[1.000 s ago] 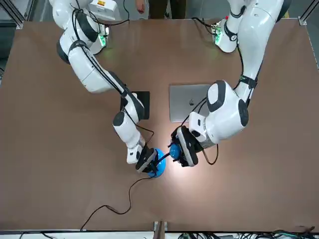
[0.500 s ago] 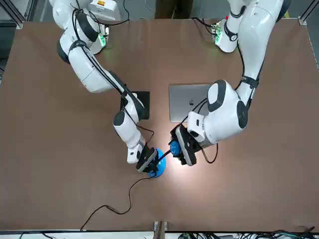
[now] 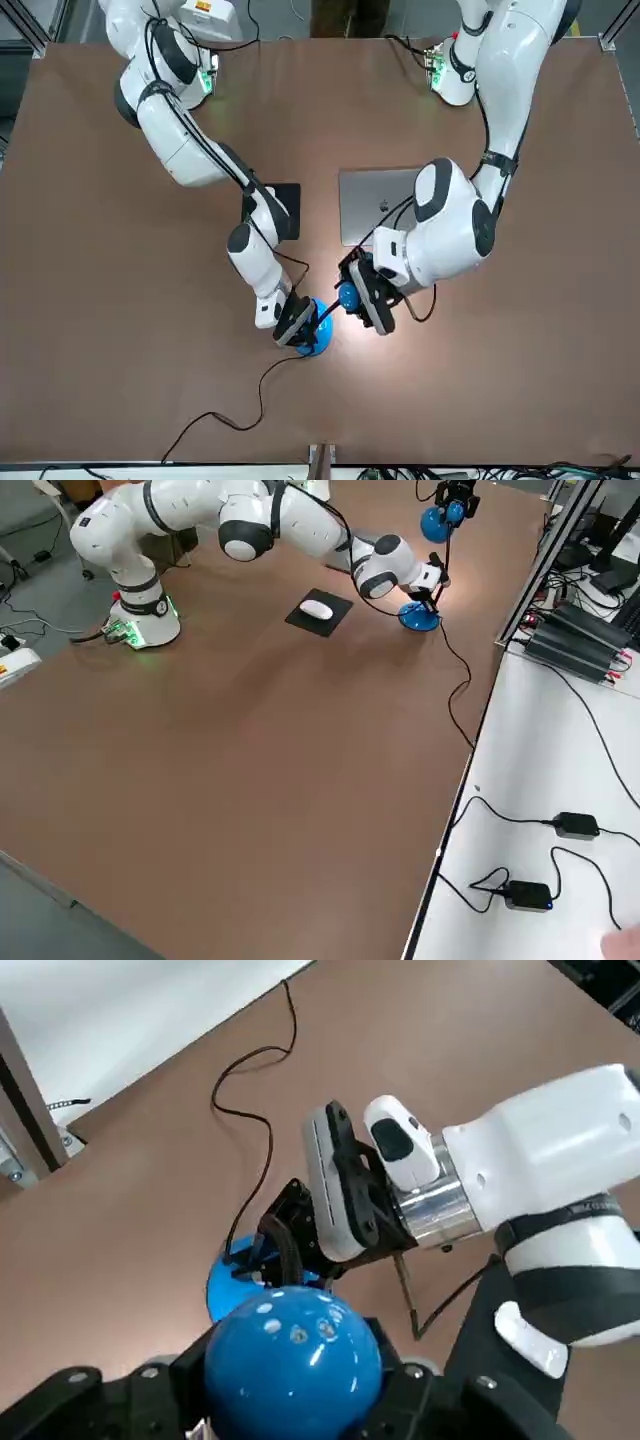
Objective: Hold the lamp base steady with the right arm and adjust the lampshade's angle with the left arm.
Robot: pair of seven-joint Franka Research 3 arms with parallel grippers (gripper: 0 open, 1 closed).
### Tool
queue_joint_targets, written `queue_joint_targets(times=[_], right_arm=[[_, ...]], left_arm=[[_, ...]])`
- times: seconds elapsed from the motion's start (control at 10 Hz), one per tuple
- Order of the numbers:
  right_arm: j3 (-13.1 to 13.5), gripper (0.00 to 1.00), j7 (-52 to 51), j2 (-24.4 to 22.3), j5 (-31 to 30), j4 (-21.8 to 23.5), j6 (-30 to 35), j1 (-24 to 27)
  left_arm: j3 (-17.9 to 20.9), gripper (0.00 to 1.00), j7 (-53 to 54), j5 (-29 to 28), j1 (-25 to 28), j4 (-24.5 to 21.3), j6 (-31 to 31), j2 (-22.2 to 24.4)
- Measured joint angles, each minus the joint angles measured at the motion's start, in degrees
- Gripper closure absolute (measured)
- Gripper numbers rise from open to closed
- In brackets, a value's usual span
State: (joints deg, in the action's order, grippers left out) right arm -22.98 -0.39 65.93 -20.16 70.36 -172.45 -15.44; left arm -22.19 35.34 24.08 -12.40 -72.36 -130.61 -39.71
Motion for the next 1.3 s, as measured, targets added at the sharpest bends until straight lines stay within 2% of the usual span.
queue_joint_targets(times=[0.9, 1.3], right_arm=[[0.02, 0.85, 0.0, 0.0, -0.02, -0.04, 0.0, -0.05], [0.03, 0.85, -0.05, 0.0, -0.05, -0.08, 0.0, -0.11]], left_arm=[[0.0, 0.37, -13.36, 0.0, 0.21, 0.79, 1.55, -0.01], [0.14, 0.41, -16.34, 0.15, 0.29, 1.07, 1.57, -0.16]])
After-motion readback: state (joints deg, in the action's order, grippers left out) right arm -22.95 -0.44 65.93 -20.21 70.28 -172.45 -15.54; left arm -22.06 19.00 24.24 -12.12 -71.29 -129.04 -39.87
